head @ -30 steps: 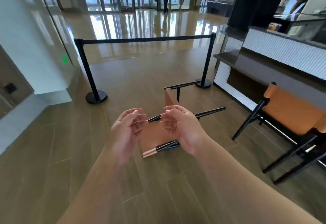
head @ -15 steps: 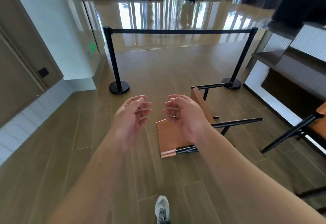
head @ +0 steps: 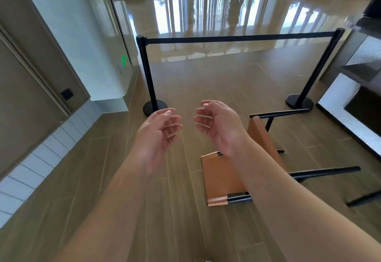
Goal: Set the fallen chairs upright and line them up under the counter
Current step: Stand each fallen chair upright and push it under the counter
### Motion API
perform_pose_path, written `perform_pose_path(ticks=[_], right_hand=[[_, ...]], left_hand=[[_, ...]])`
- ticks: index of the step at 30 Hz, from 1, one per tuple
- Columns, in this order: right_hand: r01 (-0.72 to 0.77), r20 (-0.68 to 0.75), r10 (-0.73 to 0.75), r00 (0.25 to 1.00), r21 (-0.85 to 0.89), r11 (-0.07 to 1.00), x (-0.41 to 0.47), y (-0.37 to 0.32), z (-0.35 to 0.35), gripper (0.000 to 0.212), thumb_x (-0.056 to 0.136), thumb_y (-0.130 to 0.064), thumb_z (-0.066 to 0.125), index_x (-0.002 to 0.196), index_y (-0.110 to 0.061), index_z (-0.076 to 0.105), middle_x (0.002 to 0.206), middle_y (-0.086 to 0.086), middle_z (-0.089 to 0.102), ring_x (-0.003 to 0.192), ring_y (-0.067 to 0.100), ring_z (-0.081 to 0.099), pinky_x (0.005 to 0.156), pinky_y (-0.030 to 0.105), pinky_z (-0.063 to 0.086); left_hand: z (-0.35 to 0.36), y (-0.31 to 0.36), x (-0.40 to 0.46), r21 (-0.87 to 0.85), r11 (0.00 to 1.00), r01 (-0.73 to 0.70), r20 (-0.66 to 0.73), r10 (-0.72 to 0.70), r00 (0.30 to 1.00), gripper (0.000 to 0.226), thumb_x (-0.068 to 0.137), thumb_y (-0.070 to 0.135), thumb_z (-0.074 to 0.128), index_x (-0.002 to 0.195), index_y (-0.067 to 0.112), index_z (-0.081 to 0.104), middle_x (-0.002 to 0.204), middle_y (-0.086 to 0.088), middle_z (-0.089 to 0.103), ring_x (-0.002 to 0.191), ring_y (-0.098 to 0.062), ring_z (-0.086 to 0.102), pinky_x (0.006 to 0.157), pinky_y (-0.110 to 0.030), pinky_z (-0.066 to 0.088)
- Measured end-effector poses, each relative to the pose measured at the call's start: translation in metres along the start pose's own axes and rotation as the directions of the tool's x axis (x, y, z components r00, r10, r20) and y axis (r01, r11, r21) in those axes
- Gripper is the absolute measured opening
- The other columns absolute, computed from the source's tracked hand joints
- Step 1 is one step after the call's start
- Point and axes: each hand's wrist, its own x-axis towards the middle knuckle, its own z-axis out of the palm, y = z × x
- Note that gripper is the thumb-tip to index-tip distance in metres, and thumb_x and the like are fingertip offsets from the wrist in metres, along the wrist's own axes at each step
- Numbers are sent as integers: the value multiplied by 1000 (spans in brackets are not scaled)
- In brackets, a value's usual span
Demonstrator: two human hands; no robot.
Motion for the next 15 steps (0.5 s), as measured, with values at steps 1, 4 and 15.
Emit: perform_pose_path(ticks=[1, 4, 15], right_hand=[[0, 3, 0, 1000, -7, 1000, 8, 0, 5, 22, 79, -20, 58, 98, -15, 68, 79, 1, 71, 70, 19, 68, 59, 30, 54], [3, -7, -3, 1000, -26, 1000, 32, 5, 20, 23, 79, -20, 57, 98, -15, 68, 80, 2, 71, 70, 19, 68, 60, 31, 54], [69, -266, -73, 961, -24, 997, 128, 31, 119, 13, 92, -12, 53, 96, -14, 66, 80, 2, 68, 65, 17, 66, 58, 29, 53]], left_hand=[[-5, 3, 9, -1, 1000, 0, 2, 0, 1000, 20, 99, 21, 52, 112, 16, 67, 96, -5, 72, 79, -15, 67, 69, -30, 46], [-21, 11, 40, -4, 1000, -3, 10, 3, 1000, 21, 99, 20, 51, 113, 15, 67, 96, -5, 73, 80, -15, 67, 70, -30, 47], [-106, 44, 189, -4, 994, 108, 241, -104, 965, 17, 98, 19, 51, 105, 16, 67, 90, -4, 72, 75, -15, 67, 68, -30, 45]])
